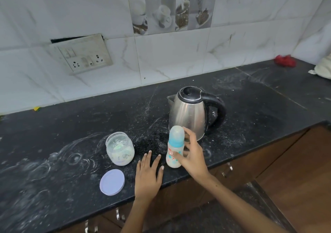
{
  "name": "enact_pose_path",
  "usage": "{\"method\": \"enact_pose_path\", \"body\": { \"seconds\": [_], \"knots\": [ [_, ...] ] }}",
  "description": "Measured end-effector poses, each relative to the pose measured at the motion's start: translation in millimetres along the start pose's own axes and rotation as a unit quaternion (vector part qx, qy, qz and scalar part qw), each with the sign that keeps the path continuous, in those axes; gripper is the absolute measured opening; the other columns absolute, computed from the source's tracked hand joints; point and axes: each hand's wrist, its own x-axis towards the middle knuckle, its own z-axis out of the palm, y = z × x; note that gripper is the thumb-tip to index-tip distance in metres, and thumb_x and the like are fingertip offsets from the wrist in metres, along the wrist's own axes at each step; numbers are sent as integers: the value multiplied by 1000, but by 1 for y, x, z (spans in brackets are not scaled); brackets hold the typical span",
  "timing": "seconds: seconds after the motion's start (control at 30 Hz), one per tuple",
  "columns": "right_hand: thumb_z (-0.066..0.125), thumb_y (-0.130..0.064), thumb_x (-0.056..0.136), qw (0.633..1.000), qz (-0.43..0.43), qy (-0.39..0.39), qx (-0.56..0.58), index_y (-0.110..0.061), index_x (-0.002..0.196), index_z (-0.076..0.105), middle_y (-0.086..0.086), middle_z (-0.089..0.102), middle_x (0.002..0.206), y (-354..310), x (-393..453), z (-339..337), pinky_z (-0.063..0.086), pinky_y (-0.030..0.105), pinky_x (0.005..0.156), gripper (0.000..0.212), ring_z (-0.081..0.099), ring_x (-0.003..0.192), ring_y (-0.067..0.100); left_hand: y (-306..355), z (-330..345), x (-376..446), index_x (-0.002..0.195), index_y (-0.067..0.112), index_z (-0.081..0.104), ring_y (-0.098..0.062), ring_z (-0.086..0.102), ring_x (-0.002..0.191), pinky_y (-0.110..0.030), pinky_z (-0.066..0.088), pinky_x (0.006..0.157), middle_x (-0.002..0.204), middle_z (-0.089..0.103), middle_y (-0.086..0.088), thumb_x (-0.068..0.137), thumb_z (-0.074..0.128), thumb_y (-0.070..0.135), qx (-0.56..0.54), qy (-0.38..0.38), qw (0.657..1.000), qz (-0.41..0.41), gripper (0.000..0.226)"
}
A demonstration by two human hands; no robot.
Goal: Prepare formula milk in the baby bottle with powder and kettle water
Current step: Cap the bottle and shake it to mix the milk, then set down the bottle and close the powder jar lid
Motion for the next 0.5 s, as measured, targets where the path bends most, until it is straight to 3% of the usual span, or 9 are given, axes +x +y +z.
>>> {"method": "enact_pose_path", "body": {
  "seconds": [0.1,0.27,0.4,0.5],
  "knots": [
    [79,-18,71,999,-11,-13,-45,-38,133,36,-16,50,136,19,6,3,53,46,95,78,56,122,12,0,-1,0,142,31,42,-24,24,144,-41,19,115,155,30,-5,94,22,51,-2,1,1000,0,55],
    [82,-19,69,998,-26,-10,-64,-37,128,39,-9,51,133,36,8,16,55,41,93,75,55,122,9,1,-3,-1,141,30,42,-25,26,143,-42,20,114,154,31,-5,95,24,50,-2,0,1000,0,53],
    [85,-16,67,997,-35,1,-66,-25,126,46,-9,52,126,42,5,19,55,32,92,71,54,118,3,3,-5,-1,138,27,48,-28,32,140,-44,25,112,151,37,-8,95,26,48,-4,5,1000,3,53],
    [83,-19,69,992,-48,53,-107,-21,124,48,-10,50,119,42,-12,15,52,23,89,65,54,113,3,5,-8,-1,138,24,48,-28,31,141,-44,23,113,151,36,-10,95,26,47,-23,3,1000,5,53]
  ]
}}
